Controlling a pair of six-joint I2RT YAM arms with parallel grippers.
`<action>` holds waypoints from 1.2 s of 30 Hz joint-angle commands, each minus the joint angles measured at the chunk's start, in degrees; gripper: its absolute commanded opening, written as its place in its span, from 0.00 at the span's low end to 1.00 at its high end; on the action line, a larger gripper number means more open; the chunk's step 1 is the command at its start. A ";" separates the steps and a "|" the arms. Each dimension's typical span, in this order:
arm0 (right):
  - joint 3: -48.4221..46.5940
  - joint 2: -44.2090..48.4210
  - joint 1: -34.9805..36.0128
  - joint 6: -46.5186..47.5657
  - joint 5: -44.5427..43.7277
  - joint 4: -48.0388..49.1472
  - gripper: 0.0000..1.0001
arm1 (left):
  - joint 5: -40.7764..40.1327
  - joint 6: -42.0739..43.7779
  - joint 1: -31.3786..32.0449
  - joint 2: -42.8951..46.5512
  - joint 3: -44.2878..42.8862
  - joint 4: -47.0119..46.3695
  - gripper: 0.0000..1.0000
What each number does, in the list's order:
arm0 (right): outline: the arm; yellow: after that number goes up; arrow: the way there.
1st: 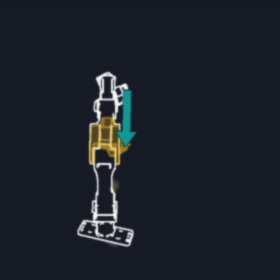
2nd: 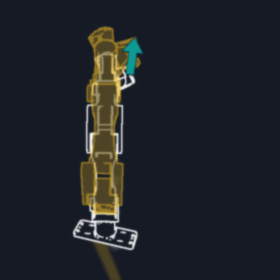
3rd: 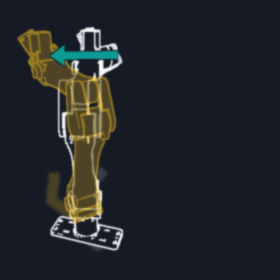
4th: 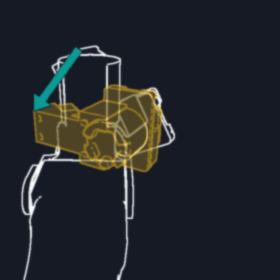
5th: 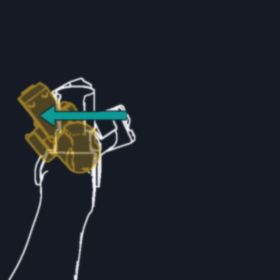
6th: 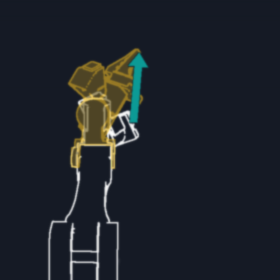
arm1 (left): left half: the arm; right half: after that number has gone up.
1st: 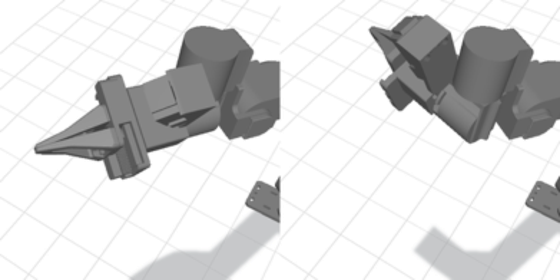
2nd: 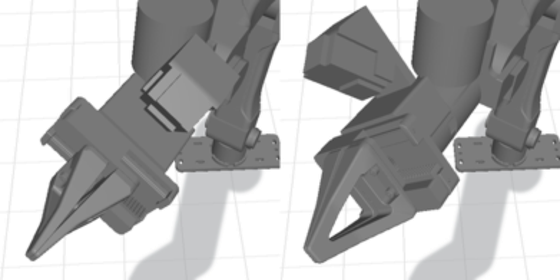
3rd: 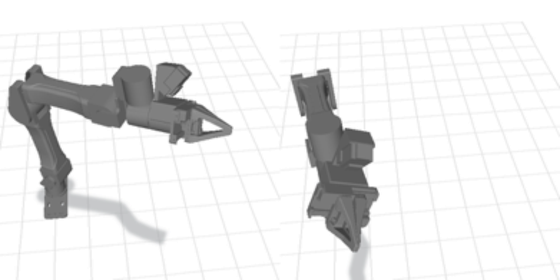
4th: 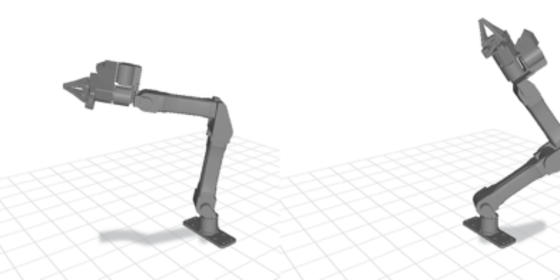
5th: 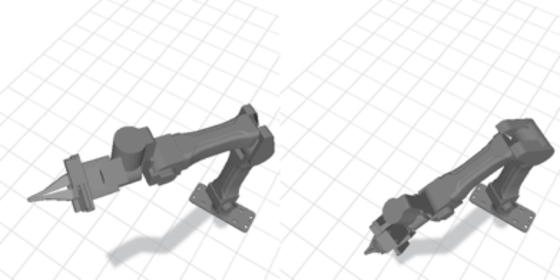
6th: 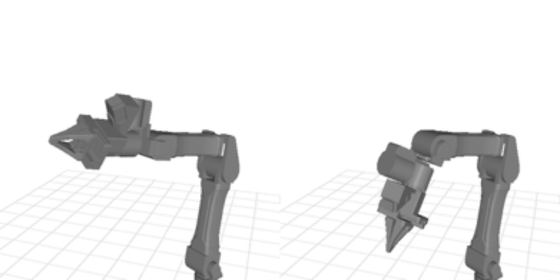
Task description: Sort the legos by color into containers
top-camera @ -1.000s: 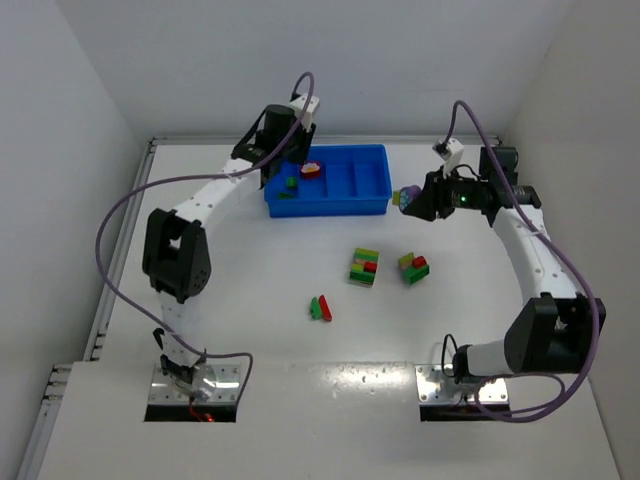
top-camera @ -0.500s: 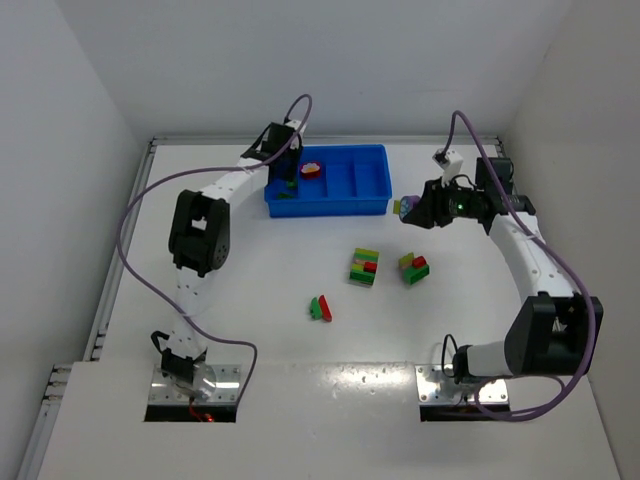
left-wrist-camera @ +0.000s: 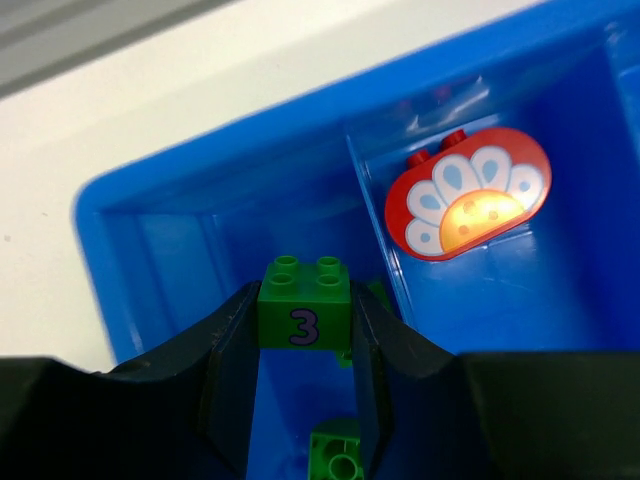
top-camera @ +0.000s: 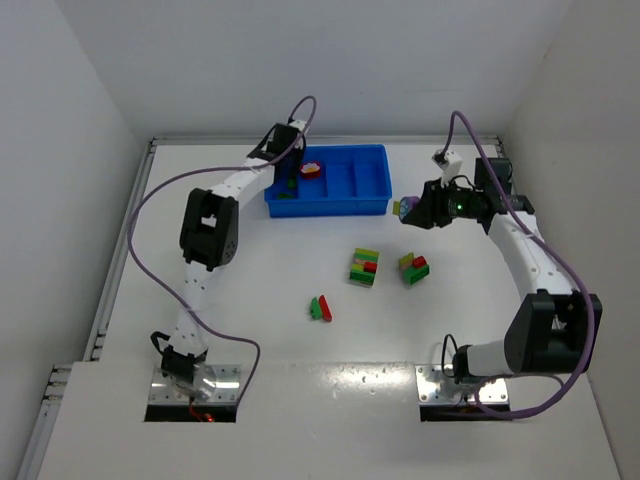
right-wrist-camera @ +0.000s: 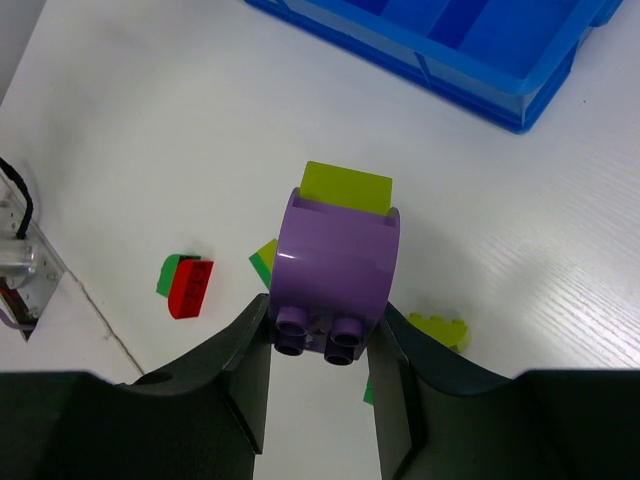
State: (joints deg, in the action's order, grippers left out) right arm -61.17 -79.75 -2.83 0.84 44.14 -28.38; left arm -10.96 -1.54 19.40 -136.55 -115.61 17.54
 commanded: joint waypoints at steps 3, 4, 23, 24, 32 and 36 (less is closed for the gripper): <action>0.26 -0.94 -0.07 -0.14 0.77 2.19 0.00 | -0.64 0.40 -0.59 -0.73 -2.86 -0.93 0.39; 0.26 -0.94 -0.07 -0.14 0.77 2.19 0.00 | -0.64 0.40 -0.59 -0.73 -2.86 -0.93 0.43; -0.35 -1.47 0.98 -1.54 8.66 4.12 0.00 | 14.35 -2.33 -0.59 17.85 2.48 -1.46 0.69; -0.36 -1.47 0.98 -2.33 12.42 4.91 0.00 | 20.48 -0.93 -0.59 20.51 4.06 -1.46 0.69; -4.39 -7.87 2.74 -2.42 35.54 6.50 0.00 | 78.65 -2.49 -3.05 35.21 23.32 0.21 0.70; -5.89 -10.51 5.55 2.47 41.54 1.43 0.00 | 84.44 -4.88 -2.00 35.91 27.98 0.21 0.69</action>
State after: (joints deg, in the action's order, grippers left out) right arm -63.64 -89.47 1.02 -1.02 74.41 -25.08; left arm 59.72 -3.66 17.19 -97.67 -92.09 15.59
